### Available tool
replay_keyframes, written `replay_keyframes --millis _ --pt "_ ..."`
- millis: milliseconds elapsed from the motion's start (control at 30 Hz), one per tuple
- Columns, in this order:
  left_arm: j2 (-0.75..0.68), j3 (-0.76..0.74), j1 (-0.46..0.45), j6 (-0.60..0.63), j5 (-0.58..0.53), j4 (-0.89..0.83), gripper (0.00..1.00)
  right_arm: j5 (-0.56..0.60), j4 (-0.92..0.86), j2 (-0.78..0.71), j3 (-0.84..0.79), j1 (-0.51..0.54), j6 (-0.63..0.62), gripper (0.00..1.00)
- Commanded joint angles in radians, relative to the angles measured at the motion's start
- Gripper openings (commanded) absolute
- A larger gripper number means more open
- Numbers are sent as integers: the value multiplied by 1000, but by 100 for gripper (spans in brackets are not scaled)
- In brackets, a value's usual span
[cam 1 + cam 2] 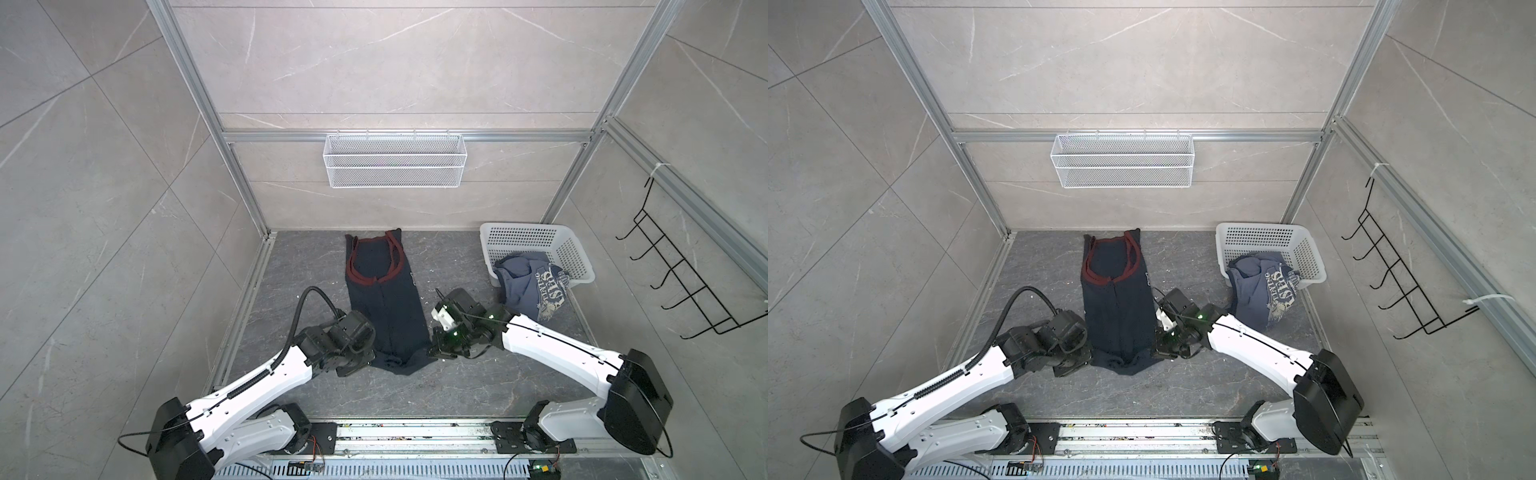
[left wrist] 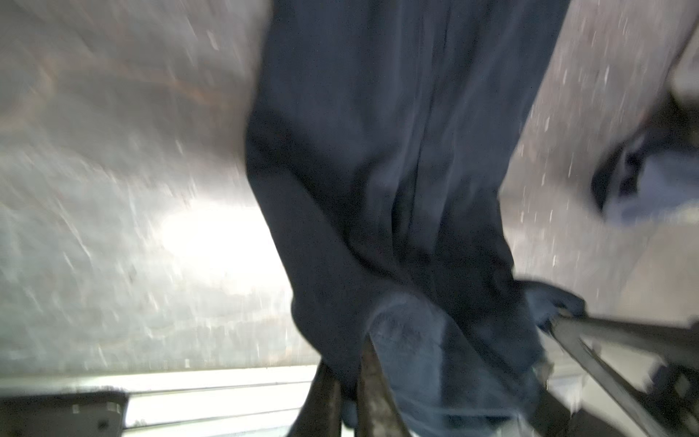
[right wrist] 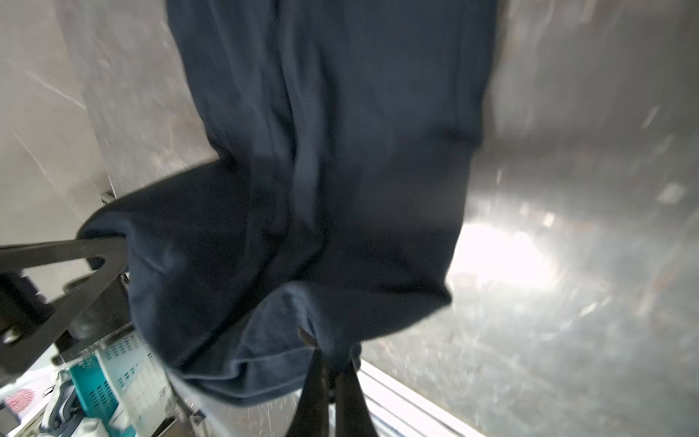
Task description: Fold and stack the tank tops
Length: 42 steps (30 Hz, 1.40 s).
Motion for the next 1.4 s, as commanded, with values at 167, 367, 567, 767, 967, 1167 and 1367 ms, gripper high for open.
replay_keyframes --millis 167,367,567,767,967,1167,1367 --pt "227 167 259 270 39 156 10 53 51 280 308 -154 -151 0" --pt "438 324 357 360 79 200 10 60 51 484 535 -203 -184 0" --pt "576 417 417 399 103 248 10 69 47 623 671 -224 -187 0" --pt "697 492 458 415 130 253 10 87 18 725 783 -235 -195 0" --pt "772 522 471 404 109 221 25 80 -8 800 854 -235 -198 24" --pt "729 556 474 429 31 158 61 185 -90 754 882 -240 -242 57" --pt "525 455 457 463 -1 141 85 180 -18 533 595 -241 -252 65"
